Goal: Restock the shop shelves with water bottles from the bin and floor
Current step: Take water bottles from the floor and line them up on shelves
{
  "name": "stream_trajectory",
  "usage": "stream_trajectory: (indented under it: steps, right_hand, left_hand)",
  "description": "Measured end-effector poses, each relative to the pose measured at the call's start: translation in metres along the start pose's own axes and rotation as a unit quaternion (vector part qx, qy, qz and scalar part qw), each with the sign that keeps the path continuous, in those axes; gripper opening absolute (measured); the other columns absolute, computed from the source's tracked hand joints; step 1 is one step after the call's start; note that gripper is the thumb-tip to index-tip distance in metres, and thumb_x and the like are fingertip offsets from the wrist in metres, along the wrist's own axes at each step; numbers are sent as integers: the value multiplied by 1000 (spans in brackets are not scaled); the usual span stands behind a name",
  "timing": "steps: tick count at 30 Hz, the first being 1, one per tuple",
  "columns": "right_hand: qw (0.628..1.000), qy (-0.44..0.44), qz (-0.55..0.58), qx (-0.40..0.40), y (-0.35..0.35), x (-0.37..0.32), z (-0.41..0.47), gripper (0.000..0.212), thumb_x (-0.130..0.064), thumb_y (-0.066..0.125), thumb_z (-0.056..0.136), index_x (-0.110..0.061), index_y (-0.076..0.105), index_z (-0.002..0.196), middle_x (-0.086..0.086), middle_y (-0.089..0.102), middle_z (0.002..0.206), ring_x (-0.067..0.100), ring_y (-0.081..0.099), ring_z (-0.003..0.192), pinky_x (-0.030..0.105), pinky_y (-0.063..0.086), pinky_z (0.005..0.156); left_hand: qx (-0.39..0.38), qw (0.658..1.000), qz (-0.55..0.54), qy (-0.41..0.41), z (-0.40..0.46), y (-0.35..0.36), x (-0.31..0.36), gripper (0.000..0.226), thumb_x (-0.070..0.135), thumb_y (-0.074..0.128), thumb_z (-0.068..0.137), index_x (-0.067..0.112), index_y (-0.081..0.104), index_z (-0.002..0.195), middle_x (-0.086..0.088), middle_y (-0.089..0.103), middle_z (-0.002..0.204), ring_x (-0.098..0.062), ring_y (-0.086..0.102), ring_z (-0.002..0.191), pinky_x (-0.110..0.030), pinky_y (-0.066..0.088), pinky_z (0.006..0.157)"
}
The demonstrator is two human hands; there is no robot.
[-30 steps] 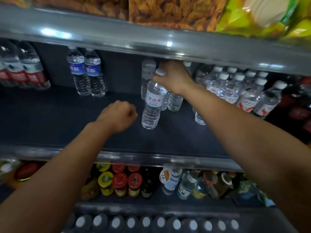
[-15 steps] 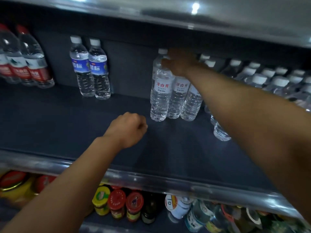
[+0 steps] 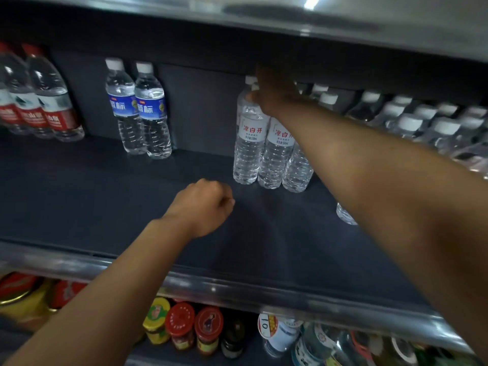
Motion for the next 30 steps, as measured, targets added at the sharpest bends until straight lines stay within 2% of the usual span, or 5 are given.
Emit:
stream_trajectory:
  steps: [8, 14, 20, 24, 30]
  right_hand:
    - [999, -13, 28, -36, -10, 0, -18, 51, -36, 60, 91, -13, 47, 134, 7, 50, 137, 23, 50, 124, 34, 42, 103]
    - [999, -21, -34, -15, -20, -5, -65, 48, -32, 54, 94, -13, 44, 137, 13, 50, 137, 30, 50, 122, 31, 42, 95]
    - [1000, 11, -15, -9, -35, -1, -156, 26, -22, 55, 93, -9, 53, 116, 16, 60, 112, 34, 58, 100, 29, 39, 71]
    - [998, 45, -8, -37, -45, 0, -221, 11, -16, 51, 92, -9, 56, 99, 16, 62, 101, 37, 59, 93, 38, 50, 73]
    - [988, 134, -5, -71, -53, 6, -321, 9, -18, 49, 93, -12, 48, 85, 11, 52, 81, 40, 56, 82, 37, 43, 61]
  left_hand:
    - [1, 1000, -10, 13, -5, -10, 11, 16, 33, 51, 93, 26, 65, 93, -6, 67, 100, -33, 60, 99, -40, 50, 84]
    - [-4, 999, -27, 39, -15, -11, 25, 18, 34, 51, 93, 24, 66, 94, -5, 68, 97, -32, 61, 94, -41, 51, 81]
    - [-43, 995, -37, 87, -31, 2, 50, 17, 32, 50, 94, 25, 64, 88, -3, 67, 89, -30, 60, 88, -41, 51, 79]
    - [-74, 988, -55, 124, -52, 13, 67, 19, 31, 51, 94, 29, 55, 75, 0, 64, 81, -28, 61, 83, -39, 51, 75]
    - [-133, 971, -71, 185, -92, 35, 92, 17, 31, 50, 94, 23, 65, 89, 1, 66, 82, -24, 62, 83, -41, 52, 76]
Point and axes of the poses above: each hand's wrist, its own z-axis towards the middle knuckle, its own y-axis out of the palm, x = y × z, the point moved 2 cm from there along z, towards the middle knuckle
